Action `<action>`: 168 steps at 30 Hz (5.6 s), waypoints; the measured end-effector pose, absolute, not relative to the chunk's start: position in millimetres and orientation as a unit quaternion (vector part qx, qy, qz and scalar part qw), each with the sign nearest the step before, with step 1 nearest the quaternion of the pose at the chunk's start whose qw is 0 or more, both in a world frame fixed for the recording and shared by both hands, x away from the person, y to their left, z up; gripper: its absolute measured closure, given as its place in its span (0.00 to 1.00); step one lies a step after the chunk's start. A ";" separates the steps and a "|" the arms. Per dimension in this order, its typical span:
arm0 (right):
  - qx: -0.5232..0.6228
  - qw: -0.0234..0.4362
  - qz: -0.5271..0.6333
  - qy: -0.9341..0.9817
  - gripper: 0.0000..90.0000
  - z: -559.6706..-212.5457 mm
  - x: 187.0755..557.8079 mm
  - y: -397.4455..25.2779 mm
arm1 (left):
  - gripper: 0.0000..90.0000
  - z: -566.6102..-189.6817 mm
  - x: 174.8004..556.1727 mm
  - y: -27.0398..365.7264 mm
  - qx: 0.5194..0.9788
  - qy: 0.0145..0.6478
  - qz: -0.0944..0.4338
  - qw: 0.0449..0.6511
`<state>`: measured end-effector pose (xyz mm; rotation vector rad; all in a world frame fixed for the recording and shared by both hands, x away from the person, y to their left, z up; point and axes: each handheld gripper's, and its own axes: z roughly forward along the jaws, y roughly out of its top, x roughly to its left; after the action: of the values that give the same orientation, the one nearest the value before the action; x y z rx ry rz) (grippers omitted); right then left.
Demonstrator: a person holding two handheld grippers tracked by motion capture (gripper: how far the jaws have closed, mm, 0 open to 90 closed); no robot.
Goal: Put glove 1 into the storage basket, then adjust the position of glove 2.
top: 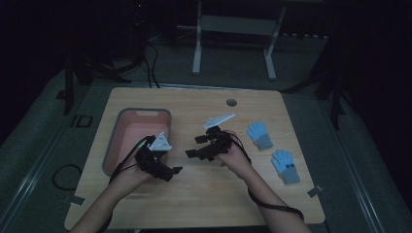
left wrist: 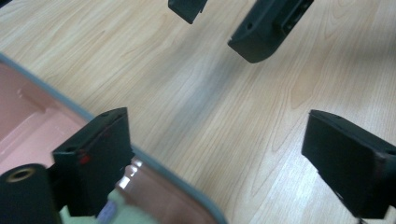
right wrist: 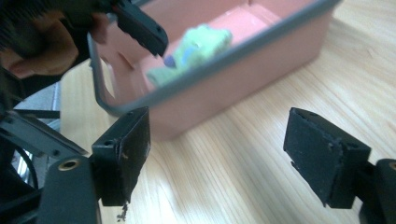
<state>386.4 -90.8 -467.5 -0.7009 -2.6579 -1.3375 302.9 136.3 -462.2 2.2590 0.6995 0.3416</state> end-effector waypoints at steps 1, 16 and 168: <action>-0.235 0.039 -0.435 -0.868 0.25 -472.1 384.8 -98.0 | 0.04 -463.3 302.9 131.3 0.879 0.271 0.129 0.370; -0.247 -0.028 -0.442 -0.862 0.23 -475.3 374.2 -147.6 | 0.02 -476.9 291.3 91.5 0.872 0.237 0.118 0.411; -0.452 -0.132 -0.398 -0.788 0.97 -499.5 301.9 -189.0 | 0.02 -565.0 250.2 69.9 0.843 0.277 0.136 0.440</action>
<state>301.9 -189.0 -499.5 -1.5521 -2.7069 -1.3668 250.2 69.9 -565.0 2.0945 0.6889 0.3380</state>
